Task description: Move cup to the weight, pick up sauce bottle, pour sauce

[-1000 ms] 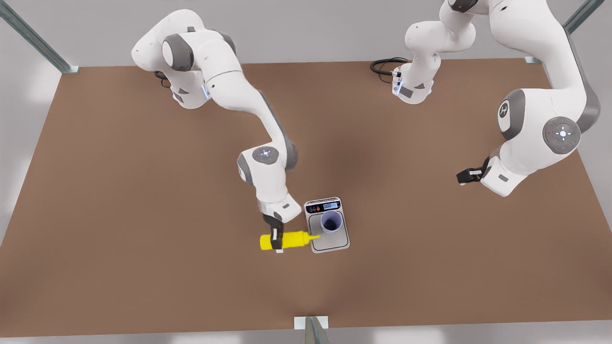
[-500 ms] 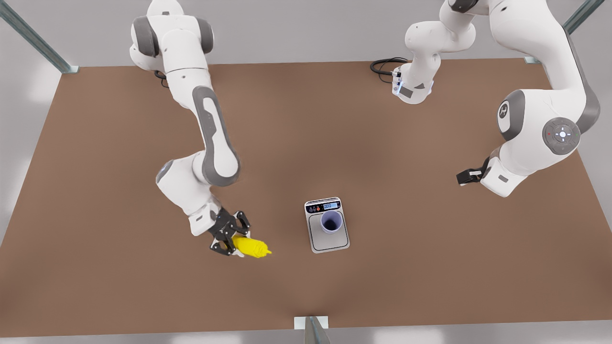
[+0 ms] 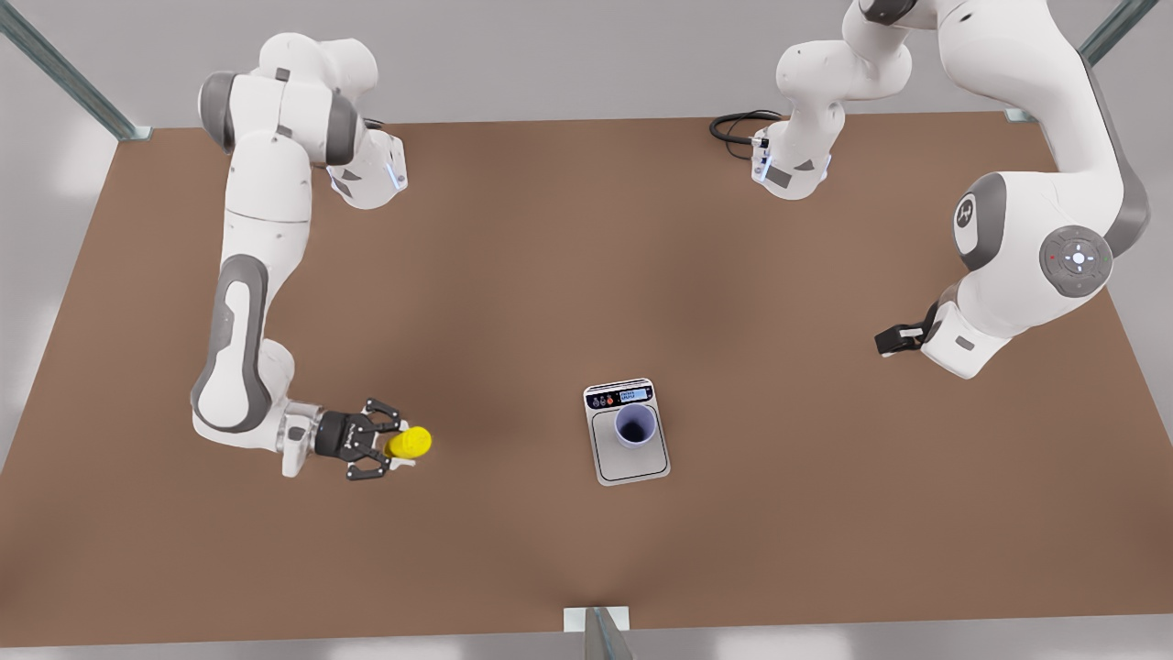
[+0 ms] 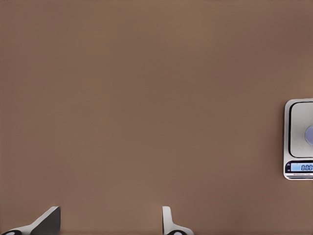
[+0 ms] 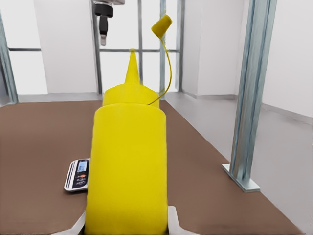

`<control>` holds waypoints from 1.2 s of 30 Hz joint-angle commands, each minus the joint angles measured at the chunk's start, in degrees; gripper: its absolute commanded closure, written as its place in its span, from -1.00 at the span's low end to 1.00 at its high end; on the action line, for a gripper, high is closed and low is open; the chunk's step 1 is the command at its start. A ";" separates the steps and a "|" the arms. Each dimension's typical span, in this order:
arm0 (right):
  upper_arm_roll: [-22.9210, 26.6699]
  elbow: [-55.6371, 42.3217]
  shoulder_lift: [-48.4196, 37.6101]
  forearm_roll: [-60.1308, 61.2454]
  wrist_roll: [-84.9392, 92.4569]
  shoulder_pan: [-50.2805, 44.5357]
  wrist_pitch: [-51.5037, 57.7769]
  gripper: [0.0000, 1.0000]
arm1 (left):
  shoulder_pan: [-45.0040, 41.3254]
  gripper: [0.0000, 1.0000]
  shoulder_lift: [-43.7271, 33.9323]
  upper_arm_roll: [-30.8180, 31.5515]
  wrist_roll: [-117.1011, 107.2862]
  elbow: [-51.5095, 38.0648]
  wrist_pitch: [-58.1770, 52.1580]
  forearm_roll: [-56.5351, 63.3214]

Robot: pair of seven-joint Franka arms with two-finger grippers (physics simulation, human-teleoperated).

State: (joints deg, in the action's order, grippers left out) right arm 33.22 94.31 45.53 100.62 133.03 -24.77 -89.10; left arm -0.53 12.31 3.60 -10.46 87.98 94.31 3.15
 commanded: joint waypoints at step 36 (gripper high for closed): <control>-16.08 -0.17 13.88 19.61 11.02 11.94 10.70 -0.28 | 0.00 -1.00 0.52 0.09 -0.18 0.00 0.09 0.01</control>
State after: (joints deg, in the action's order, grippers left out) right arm 17.14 94.13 59.42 120.23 144.05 -12.83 -78.40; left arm -0.53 12.84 3.69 -10.63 87.98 94.39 3.14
